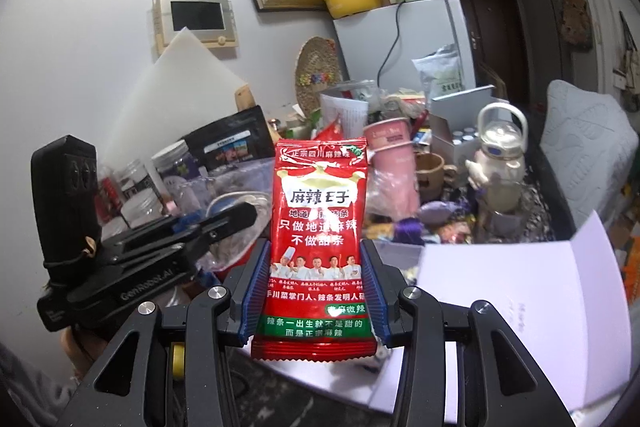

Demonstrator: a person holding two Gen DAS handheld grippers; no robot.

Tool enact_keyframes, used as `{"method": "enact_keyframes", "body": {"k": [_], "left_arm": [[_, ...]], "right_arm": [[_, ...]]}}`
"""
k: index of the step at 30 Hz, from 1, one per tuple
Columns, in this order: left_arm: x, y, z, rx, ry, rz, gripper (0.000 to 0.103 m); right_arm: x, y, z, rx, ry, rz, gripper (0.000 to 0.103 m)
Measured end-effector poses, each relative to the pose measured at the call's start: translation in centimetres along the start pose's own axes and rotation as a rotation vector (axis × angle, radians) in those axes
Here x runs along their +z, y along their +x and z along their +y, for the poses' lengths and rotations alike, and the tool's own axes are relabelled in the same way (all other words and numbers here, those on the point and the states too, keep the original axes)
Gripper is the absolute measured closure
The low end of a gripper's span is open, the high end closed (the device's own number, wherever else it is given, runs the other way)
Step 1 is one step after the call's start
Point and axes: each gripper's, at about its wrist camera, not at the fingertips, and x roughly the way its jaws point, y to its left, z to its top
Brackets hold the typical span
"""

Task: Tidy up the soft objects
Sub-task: 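Carry the cord bag and red packet with both tools over the lavender box, then lower both tools into the box and open them to release the items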

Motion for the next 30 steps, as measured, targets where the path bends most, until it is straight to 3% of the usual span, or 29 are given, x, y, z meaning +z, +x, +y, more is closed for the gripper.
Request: {"method": "enact_keyframes", "body": {"k": [6,21,30], "left_arm": [[0.0,1.5,1.1,0.020,0.010,0.034,0.081],[-1.8,5.3,2.0,0.093,0.038,0.141,0.081],[-3.4,8.1,2.3,0.072,0.024,0.237,0.081]], "right_arm": [[0.9,2.9,0.1,0.057,0.020,0.021,0.059],[-0.9,8.0,-1.0,0.017,0.023,0.146,0.059],[-2.1,10.3,-2.3,0.001,0.049,0.220,0.059]]}}
